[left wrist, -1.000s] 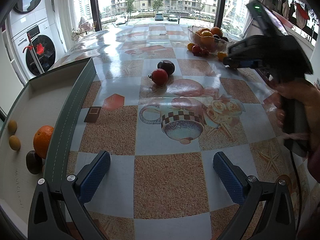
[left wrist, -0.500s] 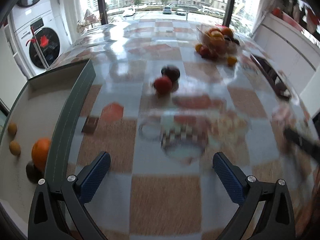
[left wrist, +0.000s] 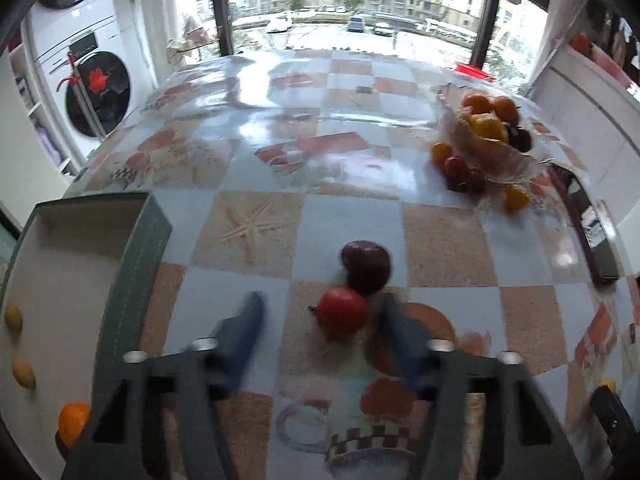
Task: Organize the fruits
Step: 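Grasp the yellow-green fruit with the right gripper while the left grasps a red plum, then carry the yellow-green fruit and red plum over the grey tray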
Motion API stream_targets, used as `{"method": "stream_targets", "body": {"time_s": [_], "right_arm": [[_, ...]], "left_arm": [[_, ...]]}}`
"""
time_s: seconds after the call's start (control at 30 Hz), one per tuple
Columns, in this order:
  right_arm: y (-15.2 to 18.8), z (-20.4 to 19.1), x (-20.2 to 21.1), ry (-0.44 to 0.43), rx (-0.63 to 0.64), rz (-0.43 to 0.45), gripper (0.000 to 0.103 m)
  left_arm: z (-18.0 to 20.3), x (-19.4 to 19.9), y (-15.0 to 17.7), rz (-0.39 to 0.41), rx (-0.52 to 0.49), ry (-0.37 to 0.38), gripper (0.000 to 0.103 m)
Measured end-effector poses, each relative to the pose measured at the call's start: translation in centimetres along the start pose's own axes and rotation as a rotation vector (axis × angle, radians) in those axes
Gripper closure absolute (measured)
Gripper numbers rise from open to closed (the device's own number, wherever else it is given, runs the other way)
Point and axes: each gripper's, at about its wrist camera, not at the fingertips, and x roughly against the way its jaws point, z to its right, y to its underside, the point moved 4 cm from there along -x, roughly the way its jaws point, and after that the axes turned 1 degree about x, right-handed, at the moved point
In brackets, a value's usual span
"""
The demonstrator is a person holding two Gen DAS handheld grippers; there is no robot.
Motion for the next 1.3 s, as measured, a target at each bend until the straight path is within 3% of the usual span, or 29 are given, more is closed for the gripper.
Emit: {"method": "stream_targets", "body": {"time_s": [0.03, 0.07, 0.2, 0.4, 0.6, 0.87, 1.13, 1.3], "right_arm": [[0.0, 0.0, 0.0, 0.001, 0.001, 0.000, 0.075], [0.0, 0.0, 0.0, 0.004, 0.003, 0.000, 0.075], [0.1, -0.1, 0.0, 0.013, 0.012, -0.006, 0.075], [1.4, -0.7, 0.9, 0.009, 0.015, -0.057, 0.075], [4.2, -1.7, 2.6, 0.011, 0.048, -0.073, 0.075], [7.3, -2.2, 5.0, 0.021, 0.091, -0.114, 0.075], [7.7, -2.4, 5.7, 0.039, 0.096, -0.143, 0.074], [7.6, -2.8, 5.8, 0.046, 0.095, -0.155, 0.074]], "left_arm": [[0.3, 0.1, 0.0, -0.002, -0.011, 0.011, 0.072], [0.6, 0.2, 0.0, -0.004, -0.028, 0.019, 0.077], [1.1, 1.2, 1.2, -0.001, -0.060, 0.035, 0.077], [0.5, 5.4, 7.5, 0.014, -0.099, 0.076, 0.077], [-0.5, 8.3, 11.3, 0.008, -0.071, 0.096, 0.077], [-0.7, 9.6, 13.3, 0.004, -0.027, 0.126, 0.077], [-1.3, 9.7, 13.4, 0.002, -0.010, 0.158, 0.077], [-2.1, 10.0, 13.3, -0.010, 0.025, 0.224, 0.077]]}}
